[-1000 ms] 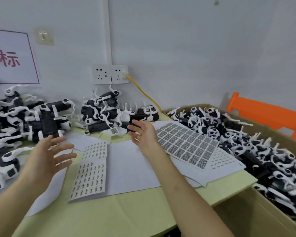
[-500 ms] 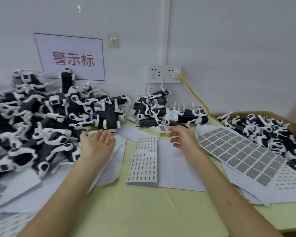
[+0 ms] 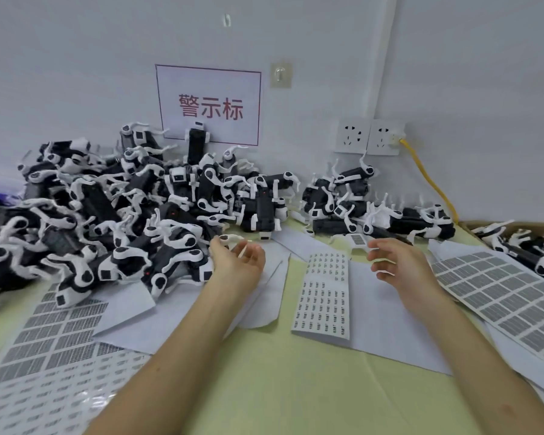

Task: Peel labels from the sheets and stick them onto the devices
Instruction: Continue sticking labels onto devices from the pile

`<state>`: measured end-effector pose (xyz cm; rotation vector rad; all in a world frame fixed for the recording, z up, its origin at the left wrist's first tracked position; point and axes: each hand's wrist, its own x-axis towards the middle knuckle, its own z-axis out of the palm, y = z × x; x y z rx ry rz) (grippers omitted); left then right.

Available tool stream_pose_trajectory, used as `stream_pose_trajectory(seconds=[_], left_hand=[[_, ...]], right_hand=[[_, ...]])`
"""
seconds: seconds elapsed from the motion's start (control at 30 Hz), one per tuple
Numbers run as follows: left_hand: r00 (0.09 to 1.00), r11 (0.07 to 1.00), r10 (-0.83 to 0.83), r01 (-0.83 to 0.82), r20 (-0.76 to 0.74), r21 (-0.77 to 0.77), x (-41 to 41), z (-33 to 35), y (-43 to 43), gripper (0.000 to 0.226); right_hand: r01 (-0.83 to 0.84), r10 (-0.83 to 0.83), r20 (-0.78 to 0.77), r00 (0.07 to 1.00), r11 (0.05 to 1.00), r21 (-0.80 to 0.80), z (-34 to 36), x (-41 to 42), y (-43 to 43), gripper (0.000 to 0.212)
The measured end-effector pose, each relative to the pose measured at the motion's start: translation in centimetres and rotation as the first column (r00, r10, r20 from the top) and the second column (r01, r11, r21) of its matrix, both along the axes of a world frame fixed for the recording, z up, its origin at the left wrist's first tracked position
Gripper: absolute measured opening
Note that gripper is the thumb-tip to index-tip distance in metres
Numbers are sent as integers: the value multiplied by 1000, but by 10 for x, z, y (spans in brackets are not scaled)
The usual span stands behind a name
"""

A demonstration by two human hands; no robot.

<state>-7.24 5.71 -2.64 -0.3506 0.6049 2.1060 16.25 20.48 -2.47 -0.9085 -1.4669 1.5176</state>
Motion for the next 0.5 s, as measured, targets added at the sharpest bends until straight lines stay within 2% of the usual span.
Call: stream_pose_trajectory(seconds=[0.33,0.5], left_hand=[[987,999,-37,34,-158,-26,11,-1,5,38],[937,986,-160,140,-310,-87,24,-4,7,35]], right_hand=[[-32,31,31,999,999,39,-2,0,1,23],[-41,39,41,998,998,51,-3,0,1,24]])
